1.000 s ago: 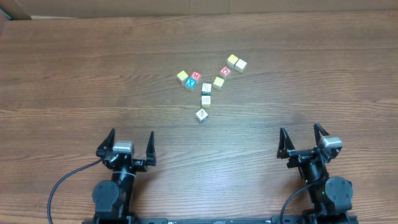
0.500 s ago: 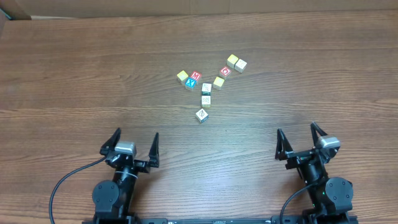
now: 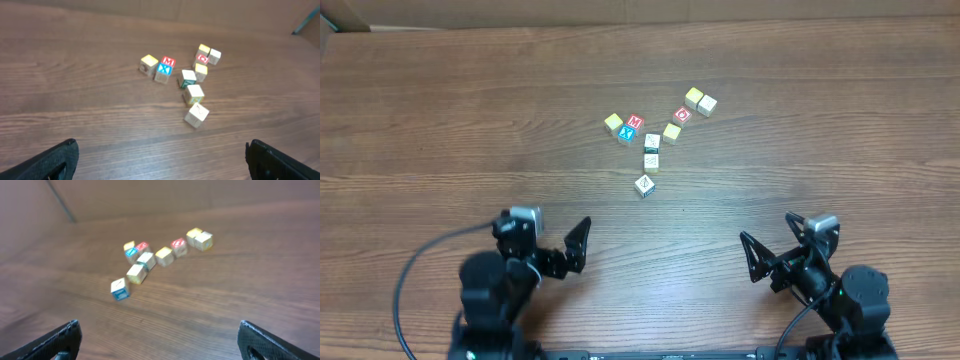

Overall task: Flip 5 blocks
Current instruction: 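Raise both arms and move the left gripper toward the block cluster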

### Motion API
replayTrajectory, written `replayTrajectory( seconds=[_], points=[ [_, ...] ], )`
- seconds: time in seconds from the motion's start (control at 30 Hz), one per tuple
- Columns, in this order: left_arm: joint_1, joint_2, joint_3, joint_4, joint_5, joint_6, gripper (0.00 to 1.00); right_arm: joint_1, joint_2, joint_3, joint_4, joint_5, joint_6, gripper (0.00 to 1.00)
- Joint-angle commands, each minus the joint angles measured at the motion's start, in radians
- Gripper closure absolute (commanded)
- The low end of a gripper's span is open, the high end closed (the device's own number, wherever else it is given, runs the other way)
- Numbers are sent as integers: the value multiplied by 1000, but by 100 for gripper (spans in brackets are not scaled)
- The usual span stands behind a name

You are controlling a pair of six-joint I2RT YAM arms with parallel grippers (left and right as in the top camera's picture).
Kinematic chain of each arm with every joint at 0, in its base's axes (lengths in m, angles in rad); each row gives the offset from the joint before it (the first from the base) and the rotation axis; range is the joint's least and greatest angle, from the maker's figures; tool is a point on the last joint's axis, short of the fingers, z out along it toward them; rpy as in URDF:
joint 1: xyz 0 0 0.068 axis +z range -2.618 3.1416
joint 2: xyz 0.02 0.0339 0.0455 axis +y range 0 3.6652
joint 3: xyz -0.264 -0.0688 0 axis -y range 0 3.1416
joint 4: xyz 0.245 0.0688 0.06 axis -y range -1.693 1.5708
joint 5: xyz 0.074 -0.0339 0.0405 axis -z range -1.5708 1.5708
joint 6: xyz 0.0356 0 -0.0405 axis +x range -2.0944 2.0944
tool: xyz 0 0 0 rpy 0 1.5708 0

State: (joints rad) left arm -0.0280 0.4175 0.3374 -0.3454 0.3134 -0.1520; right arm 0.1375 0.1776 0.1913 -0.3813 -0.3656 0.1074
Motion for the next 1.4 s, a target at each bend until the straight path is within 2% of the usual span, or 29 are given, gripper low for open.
replayTrajectory(
  seconds=[0.0,0.2,0.37,0.43,0.57,0.63,0.8,1.1,1.23,1.37],
  points=[
    [0,180,174,-63,48,-2,0,-1,111,117,-21,-93,-4,0],
    [-76,573,509,-302,73,-2,0,-1,385,370,-195,-153,5,0],
    [-200,870,761,-486,73,-2,0,-1,646,624,-444,-160,185,0],
    [-243,951,819,-501,73,-2,0,-1,746,719,-564,-160,240,0],
    [-307,1072,880,-487,75,-8,0,-1,942,880,-805,-158,235,0],
    [-314,1103,890,-484,84,-29,0,-1,1007,915,-858,-160,211,0],
    [-314,1125,889,-480,85,-104,0,-1,1103,922,-871,-175,210,0],
    [-314,1126,889,-496,103,-122,0,-1,1120,922,-859,-170,211,0],
    [-331,1127,889,-497,84,-229,0,-1,1121,922,-863,-167,210,0],
    [-391,1143,889,-503,-17,-311,0,-1,1121,922,-862,-167,210,0]
  ],
)
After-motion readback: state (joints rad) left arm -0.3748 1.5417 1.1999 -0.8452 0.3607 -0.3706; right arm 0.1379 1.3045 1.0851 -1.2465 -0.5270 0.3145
